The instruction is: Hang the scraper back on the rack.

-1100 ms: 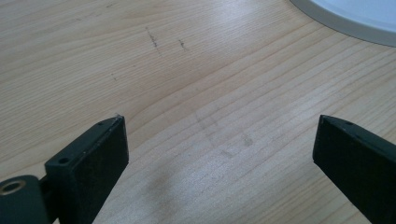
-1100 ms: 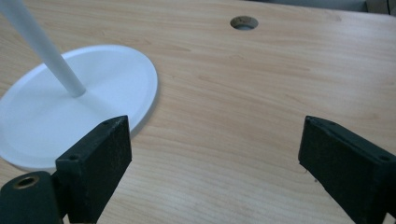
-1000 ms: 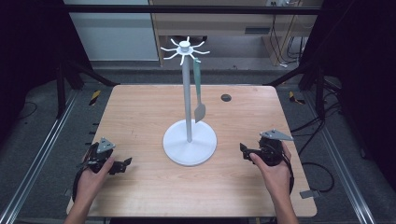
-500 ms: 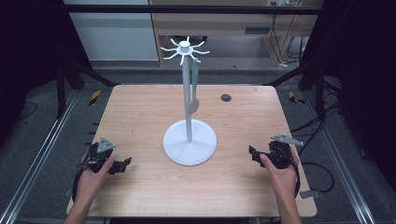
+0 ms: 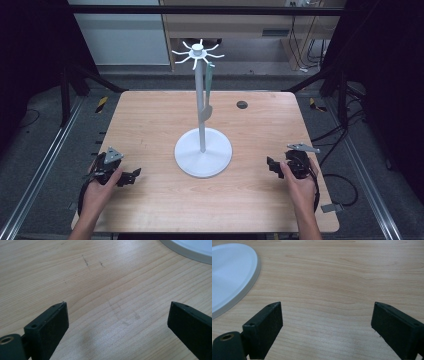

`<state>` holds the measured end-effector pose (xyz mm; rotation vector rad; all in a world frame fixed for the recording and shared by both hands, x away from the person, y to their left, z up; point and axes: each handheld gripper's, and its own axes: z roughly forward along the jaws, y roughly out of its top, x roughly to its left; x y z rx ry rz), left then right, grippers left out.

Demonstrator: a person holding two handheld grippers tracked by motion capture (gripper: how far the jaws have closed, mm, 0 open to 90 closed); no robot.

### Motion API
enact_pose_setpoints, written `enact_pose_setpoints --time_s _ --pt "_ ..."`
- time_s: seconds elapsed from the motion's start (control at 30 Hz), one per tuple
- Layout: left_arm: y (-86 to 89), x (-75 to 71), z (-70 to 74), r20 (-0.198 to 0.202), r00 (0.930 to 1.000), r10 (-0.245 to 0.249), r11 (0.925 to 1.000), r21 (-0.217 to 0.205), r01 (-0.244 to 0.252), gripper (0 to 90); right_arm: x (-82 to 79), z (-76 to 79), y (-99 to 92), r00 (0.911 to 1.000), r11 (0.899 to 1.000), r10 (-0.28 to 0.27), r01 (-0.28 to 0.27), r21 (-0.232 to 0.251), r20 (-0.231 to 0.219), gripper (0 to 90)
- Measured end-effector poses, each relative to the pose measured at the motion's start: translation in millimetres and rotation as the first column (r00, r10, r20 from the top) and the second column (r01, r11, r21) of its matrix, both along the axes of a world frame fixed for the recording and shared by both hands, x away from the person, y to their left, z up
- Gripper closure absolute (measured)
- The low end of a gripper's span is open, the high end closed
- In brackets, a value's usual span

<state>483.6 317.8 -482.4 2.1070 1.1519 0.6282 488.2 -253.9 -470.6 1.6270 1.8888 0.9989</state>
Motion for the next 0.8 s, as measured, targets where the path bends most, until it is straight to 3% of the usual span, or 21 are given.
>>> enact_pose_setpoints --time_s 0.8 --pt "-2.0 2.7 -2.2 0.006 1.0000 0.004 1.0000 0.003 -0.004 3.2 -0.7 -12.5 -2.6 1.0000 1.000 -0.005 0.005 -0.004 0.005 12.8"
